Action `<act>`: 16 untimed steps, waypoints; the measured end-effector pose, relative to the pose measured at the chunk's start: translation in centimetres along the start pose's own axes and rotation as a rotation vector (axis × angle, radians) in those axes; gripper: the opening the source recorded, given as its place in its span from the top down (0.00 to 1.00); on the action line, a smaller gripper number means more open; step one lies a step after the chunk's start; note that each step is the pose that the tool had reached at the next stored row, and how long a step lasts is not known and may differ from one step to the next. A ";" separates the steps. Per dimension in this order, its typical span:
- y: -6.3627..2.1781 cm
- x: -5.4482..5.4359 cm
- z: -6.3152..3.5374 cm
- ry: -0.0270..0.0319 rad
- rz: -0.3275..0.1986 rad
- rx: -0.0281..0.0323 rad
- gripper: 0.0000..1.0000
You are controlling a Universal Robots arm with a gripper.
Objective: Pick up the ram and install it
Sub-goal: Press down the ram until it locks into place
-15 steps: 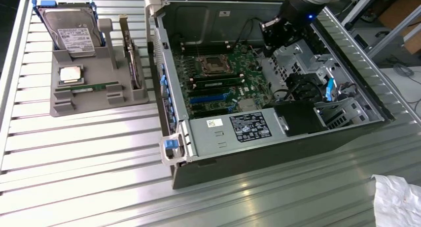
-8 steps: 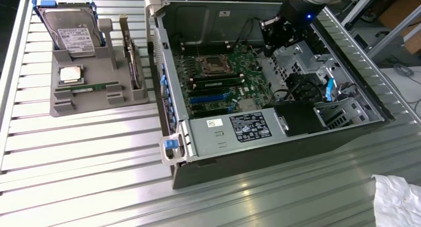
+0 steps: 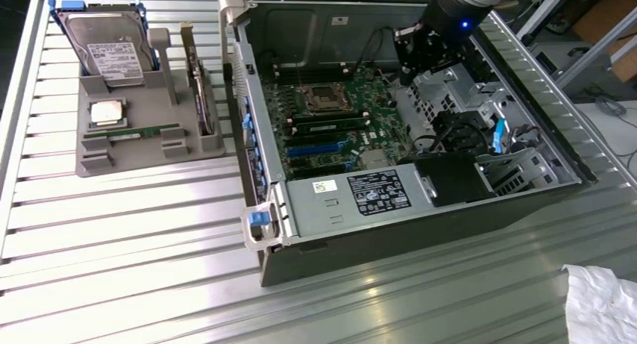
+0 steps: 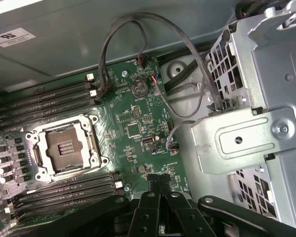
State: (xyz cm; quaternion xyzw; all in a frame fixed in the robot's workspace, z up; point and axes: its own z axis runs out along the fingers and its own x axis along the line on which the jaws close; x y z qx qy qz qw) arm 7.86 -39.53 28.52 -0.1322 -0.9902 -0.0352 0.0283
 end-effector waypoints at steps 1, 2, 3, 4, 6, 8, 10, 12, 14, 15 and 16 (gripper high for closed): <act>0.00 0.0 0.00 -0.0010 0.015 -0.0009 0.89; 0.00 0.0 0.00 -0.0016 0.027 -0.0018 0.89; 0.00 0.0 0.00 -0.0026 0.041 -0.0027 0.89; 0.00 0.0 0.00 -0.0032 0.051 -0.0033 0.89; 0.00 0.0 0.00 -0.0047 0.074 -0.0049 0.89; 0.00 0.0 0.00 -0.0064 0.103 -0.0068 0.89; 0.00 0.0 0.00 -0.0075 0.120 -0.0079 0.89; 0.00 0.0 0.00 -0.0084 0.135 -0.0089 0.89; 0.00 0.0 0.00 -0.0095 0.153 -0.0100 0.89; 0.00 0.0 0.00 -0.0100 0.160 -0.0105 0.89; 0.00 0.0 0.00 -0.0104 0.167 -0.0110 0.89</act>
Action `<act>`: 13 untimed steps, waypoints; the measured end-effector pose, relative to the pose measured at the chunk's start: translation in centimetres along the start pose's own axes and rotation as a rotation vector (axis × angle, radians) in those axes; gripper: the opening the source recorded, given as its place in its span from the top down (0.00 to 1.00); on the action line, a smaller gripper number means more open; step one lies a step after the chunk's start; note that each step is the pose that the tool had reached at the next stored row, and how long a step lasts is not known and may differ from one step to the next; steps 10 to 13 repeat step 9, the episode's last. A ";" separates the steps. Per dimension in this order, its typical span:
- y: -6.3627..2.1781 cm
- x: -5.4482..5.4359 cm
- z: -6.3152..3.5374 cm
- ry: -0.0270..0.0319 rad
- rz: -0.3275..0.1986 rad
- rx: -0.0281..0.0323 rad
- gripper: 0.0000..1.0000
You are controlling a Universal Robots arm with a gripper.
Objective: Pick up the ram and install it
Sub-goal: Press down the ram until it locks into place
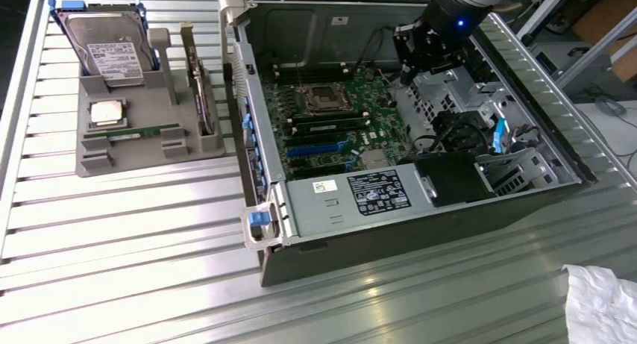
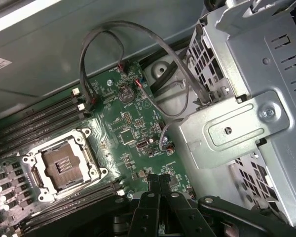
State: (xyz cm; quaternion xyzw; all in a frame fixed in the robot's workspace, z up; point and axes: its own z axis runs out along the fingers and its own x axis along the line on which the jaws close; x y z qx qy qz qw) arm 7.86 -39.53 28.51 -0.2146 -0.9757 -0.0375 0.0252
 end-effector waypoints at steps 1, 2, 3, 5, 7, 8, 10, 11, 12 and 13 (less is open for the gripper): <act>0.00 0.0 0.00 -0.0007 0.011 -0.0007 0.89; 0.00 0.0 0.00 -0.0013 0.021 -0.0013 0.89; 0.00 0.0 0.00 -0.0025 0.040 -0.0026 0.89; 0.00 0.0 0.00 -0.0031 0.048 -0.0031 0.89; 0.00 0.0 -0.01 -0.0031 0.048 -0.0030 0.89; 0.00 0.0 0.00 -0.0031 0.048 -0.0031 0.89; 0.00 0.0 0.00 -0.0031 0.048 -0.0031 0.89; 0.00 0.0 0.00 -0.0031 0.048 -0.0031 0.89; 0.00 0.0 0.00 -0.0031 0.048 -0.0031 0.89; 0.00 0.0 0.00 -0.0031 0.048 -0.0031 0.89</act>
